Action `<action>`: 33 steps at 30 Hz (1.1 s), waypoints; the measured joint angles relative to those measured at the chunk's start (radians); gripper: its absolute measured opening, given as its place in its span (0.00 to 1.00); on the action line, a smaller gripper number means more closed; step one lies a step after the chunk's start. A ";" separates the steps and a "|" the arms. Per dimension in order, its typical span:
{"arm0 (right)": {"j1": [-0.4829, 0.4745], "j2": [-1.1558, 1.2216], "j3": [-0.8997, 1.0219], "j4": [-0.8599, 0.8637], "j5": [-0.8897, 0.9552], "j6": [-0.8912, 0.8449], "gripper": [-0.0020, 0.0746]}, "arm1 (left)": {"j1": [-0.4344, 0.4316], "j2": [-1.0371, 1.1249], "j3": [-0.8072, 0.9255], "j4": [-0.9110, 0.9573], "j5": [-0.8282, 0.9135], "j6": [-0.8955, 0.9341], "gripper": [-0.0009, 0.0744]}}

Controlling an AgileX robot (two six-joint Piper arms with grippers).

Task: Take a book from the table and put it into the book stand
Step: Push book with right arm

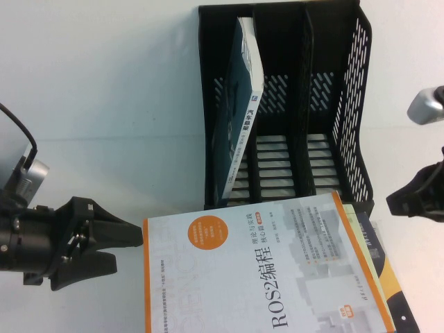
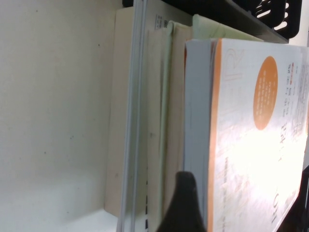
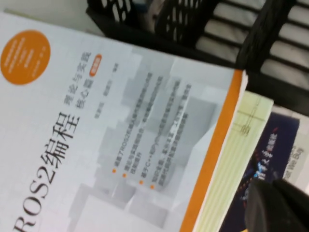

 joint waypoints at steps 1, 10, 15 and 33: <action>0.007 0.003 0.010 0.002 0.000 -0.005 0.02 | 0.000 0.000 0.000 0.000 0.000 0.000 0.72; 0.149 0.027 0.057 -0.109 -0.075 0.102 0.02 | 0.000 0.000 0.000 0.000 -0.004 0.000 0.72; 0.161 0.104 0.059 -0.187 -0.080 0.202 0.02 | 0.000 0.000 0.000 0.000 -0.004 0.000 0.72; 0.203 0.178 0.059 -0.031 -0.089 0.145 0.02 | 0.000 0.000 -0.060 0.110 -0.014 -0.043 0.72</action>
